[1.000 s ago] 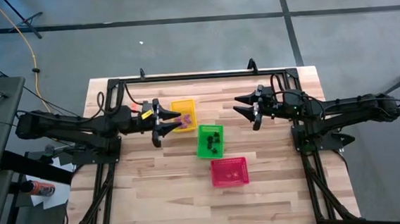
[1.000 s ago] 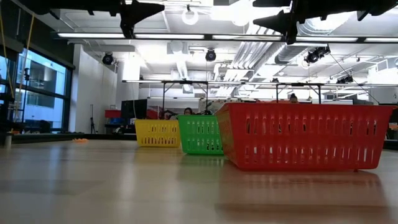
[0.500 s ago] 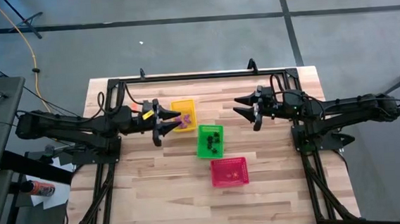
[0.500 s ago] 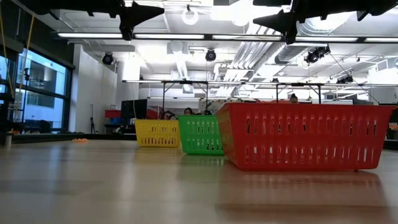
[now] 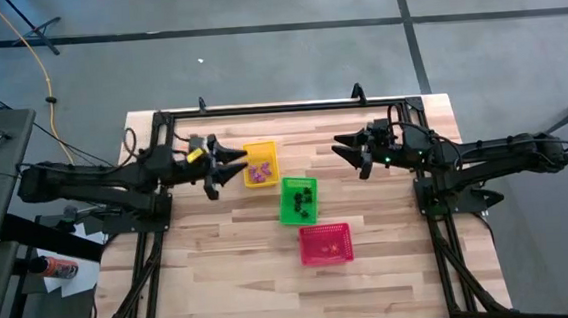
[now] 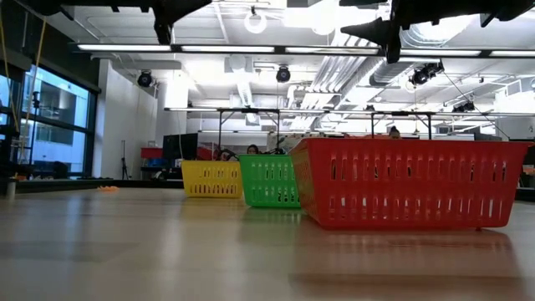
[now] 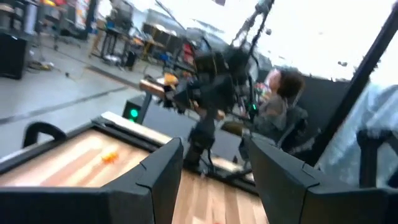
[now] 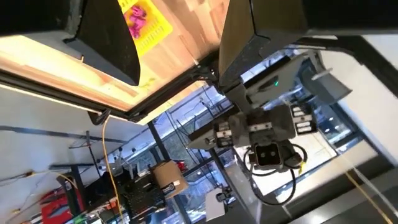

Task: Sort Halloween decoration

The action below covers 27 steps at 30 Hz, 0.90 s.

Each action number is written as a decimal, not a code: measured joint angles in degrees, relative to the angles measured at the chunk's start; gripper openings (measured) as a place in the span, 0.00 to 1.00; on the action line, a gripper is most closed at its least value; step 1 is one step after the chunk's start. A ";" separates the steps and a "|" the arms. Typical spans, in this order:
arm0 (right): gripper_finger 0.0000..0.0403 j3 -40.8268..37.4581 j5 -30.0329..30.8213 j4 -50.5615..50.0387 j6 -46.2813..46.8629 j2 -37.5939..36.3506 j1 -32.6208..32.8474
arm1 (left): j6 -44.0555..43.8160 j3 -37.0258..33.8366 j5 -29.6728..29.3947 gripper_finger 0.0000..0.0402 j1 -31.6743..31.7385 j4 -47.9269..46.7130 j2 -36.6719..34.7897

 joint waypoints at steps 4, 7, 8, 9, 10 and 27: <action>0.53 0.08 3.87 -0.40 2.55 0.25 -0.07 | -0.71 0.04 -0.02 0.44 3.19 -2.07 -3.61; 0.53 3.64 9.72 -9.30 7.22 0.54 -3.12 | -0.66 0.04 0.00 0.44 5.00 -3.98 -6.00; 0.53 5.93 11.54 -14.27 9.65 0.88 -5.05 | -0.76 0.04 0.00 0.44 5.56 -4.69 -6.61; 0.53 8.44 12.80 -20.02 12.31 1.29 -7.32 | -1.11 0.04 0.00 0.44 6.03 -5.68 -7.28; 0.53 11.05 13.74 -26.72 14.97 1.87 -9.93 | -1.47 0.04 0.01 0.44 6.52 -6.35 -7.84; 0.53 16.19 -7.14 -62.47 15.43 24.46 -45.45 | -0.16 0.09 0.00 0.44 8.05 -12.50 -9.09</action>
